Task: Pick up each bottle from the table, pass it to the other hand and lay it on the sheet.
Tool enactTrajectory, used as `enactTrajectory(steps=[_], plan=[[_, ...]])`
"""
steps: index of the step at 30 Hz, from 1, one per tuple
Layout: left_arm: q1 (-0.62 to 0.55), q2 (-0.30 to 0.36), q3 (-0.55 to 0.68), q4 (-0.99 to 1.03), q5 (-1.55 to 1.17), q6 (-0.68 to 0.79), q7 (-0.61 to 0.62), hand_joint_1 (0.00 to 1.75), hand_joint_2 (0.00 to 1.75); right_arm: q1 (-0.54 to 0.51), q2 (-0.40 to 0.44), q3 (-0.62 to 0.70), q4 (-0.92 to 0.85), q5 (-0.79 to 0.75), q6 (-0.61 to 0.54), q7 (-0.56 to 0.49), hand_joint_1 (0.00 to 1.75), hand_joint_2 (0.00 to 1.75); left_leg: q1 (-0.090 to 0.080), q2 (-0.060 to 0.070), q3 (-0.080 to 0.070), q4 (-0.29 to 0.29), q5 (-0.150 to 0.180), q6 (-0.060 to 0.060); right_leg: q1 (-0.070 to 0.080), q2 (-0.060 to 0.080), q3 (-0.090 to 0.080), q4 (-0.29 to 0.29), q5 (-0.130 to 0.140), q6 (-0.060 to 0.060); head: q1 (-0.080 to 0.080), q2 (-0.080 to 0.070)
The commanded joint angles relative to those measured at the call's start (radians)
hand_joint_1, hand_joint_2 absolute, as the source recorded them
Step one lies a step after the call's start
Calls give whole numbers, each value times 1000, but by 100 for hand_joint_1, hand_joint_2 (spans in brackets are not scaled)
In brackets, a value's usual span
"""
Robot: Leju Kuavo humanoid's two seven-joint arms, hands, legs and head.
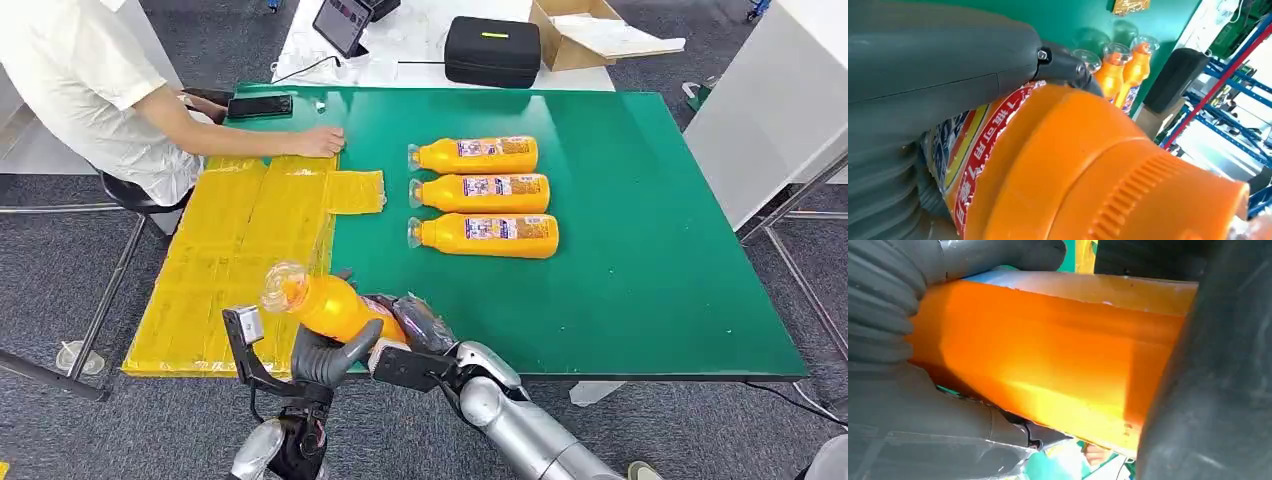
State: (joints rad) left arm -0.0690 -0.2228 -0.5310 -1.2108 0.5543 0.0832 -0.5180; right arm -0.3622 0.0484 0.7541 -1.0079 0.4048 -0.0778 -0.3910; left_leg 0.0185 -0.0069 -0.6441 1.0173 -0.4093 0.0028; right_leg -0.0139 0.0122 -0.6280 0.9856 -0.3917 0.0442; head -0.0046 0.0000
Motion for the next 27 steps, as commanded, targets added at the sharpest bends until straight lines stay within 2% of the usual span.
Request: enactTrajectory(steps=[1,8,10,13,14,15,16,18,19,20,21,22,24,25,26,27], plan=[[-49,15,37,14,19,-27,7,175,175,11,-3,30,19,-14,-36,-22,0,175,0,-1,4,-1,-1,1,1,-2,4,-1,-1,-1,0,0],[-32,6,103,-84,34,45,-2,175,175,84,34,-17,-8,-36,-111,-62,0,175,0,0,6,0,-3,1,1,-2,7,0,-3,-2,0,0],[-34,4,110,-102,53,47,10,175,175,88,40,-18,-4,-42,-115,-66,0,175,0,0,3,0,-1,1,1,-1,3,0,-1,-2,1,0],[-31,5,124,-128,50,78,-5,175,175,107,44,-44,-12,-8,-204,-78,0,175,0,0,5,0,-2,1,0,-2,5,1,-2,-2,0,0],[-25,3,133,-141,52,95,-11,175,175,117,47,-55,-14,22,-267,-84,0,0,0,-1,3,0,-1,1,1,-2,4,0,-2,-1,0,0],[-18,3,145,-159,56,118,-14,175,175,131,50,-69,-17,52,-335,-95,0,0,0,0,5,0,-2,1,1,-2,5,0,-2,-2,0,0],[-9,2,161,-183,62,148,-18,175,175,149,54,-87,-17,113,-451,-103,0,0,0,0,3,0,-1,1,0,-1,3,0,-1,-1,0,0],[5,1,186,-215,45,217,-38,175,175,196,64,-134,-36,136,-600,-147,0,0,0,0,2,0,-1,0,1,-1,2,0,-1,-1,0,0],[9,2,195,-223,29,262,-45,175,175,244,92,-232,-78,206,-620,-191,0,0,0,-1,6,0,-3,1,1,-2,7,0,-3,-2,0,0],[8,5,194,-220,6,289,-56,175,175,277,120,-310,-104,240,-620,-235,0,0,0,-1,2,-1,-1,0,0,-2,2,0,-1,-1,0,0],[-3,13,183,-199,-73,361,-85,175,175,320,160,-416,-148,281,-620,-303,0,0,0,-2,5,-1,-2,1,1,-3,5,0,-3,-2,0,0],[-23,19,163,-161,-192,466,-132,175,175,351,169,-453,-204,294,-620,-307,0,0,0,-2,3,-1,-1,0,0,-3,3,0,-2,-1,0,0],[-68,39,132,-43,-474,615,-174,175,175,387,160,-487,-296,272,-620,-307,0,0,-1,-5,2,-1,-1,0,0,-5,3,1,-3,-2,0,0],[-80,-16,272,58,-871,615,-117,175,175,397,155,-500,-345,246,-620,-307,0,0,0,-5,1,-1,0,0,0,-5,2,0,-2,-1,0,0],[-105,-4,297,121,-1039,615,-76,175,175,392,152,-512,-356,217,-620,-307,0,175,0,-6,3,-1,-1,0,0,-6,4,0,-3,-2,0,0],[-123,6,335,164,-1165,615,-52,162,175,382,151,-517,-349,210,-620,-307,0,175,-1,-5,6,-2,-1,1,0,-6,6,0,-3,-2,0,0]])
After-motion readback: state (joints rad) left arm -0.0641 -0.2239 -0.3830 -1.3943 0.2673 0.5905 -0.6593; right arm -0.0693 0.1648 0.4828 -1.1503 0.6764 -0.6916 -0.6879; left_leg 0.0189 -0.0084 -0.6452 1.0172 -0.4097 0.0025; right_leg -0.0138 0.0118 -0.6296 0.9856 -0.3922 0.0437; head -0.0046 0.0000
